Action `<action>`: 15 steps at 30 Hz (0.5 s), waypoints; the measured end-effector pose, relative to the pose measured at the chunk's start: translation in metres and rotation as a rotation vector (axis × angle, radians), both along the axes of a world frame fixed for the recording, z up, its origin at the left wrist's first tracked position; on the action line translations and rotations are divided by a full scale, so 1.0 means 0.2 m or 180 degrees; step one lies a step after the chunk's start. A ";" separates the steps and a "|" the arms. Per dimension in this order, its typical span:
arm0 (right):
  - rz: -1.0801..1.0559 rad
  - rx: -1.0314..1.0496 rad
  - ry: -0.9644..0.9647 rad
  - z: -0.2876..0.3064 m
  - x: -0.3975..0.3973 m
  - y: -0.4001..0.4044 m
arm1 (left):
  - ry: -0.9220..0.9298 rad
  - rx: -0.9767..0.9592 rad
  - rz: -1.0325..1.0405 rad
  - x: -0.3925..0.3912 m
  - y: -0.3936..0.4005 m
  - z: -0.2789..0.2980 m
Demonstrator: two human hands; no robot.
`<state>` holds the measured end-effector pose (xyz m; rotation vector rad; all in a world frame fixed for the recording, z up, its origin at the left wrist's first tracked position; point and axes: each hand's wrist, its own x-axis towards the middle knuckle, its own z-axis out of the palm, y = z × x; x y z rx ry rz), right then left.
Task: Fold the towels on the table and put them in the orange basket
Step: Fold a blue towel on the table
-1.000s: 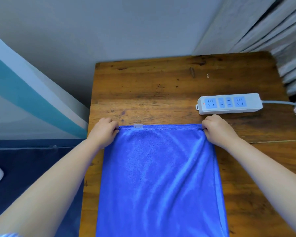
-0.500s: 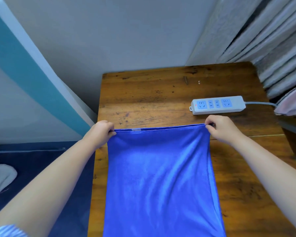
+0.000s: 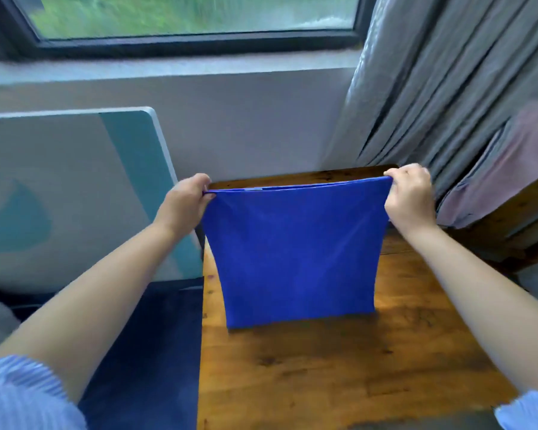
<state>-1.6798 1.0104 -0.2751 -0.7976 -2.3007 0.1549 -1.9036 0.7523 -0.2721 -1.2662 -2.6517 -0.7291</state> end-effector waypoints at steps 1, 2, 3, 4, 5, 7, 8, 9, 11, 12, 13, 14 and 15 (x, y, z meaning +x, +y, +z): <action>-0.0072 0.0054 0.0199 0.06 0.01 -0.02 | 0.0273 0.0066 -0.0029 0.00 -0.01 0.05; -0.0169 0.0126 0.0373 0.12 0.03 -0.06 | 0.0567 0.0156 -0.0119 0.01 -0.03 0.10; -0.0283 0.0178 0.0531 0.15 0.04 -0.08 | 0.0808 0.0195 -0.0178 0.01 -0.04 0.12; -0.0405 0.0240 0.0664 0.18 0.06 -0.10 | 0.0921 0.0196 -0.0211 0.02 -0.06 0.17; -0.0498 0.0264 0.0654 0.20 0.08 -0.12 | 0.0950 -0.0040 -0.0224 0.02 -0.07 0.19; -0.0454 0.0144 -0.0138 0.22 0.10 -0.13 | 0.0918 -0.1455 -0.0352 0.05 -0.08 0.21; -0.0341 -0.0007 -0.0774 0.21 0.11 -0.14 | 0.0869 -0.2059 -0.0380 0.06 -0.09 0.21; -0.0256 -0.0160 -0.1258 0.20 0.12 -0.14 | 0.0858 -0.2398 -0.0367 0.07 -0.09 0.21; -0.0247 -0.0229 -0.1232 0.21 0.14 -0.16 | 0.0907 -0.2291 -0.0297 0.09 -0.09 0.22; -0.0335 -0.0152 -0.0905 0.23 0.15 -0.17 | 0.0902 -0.1980 -0.0196 0.09 -0.10 0.23; -0.0440 -0.0067 -0.0508 0.24 0.16 -0.18 | 0.0861 -0.1597 -0.0078 0.08 -0.11 0.25; -0.0522 -0.0048 -0.0186 0.26 0.16 -0.19 | 0.0796 -0.1206 0.0033 0.07 -0.12 0.26; -0.0545 -0.0039 0.0009 0.27 0.16 -0.19 | 0.0814 -0.0922 0.0083 0.07 -0.13 0.28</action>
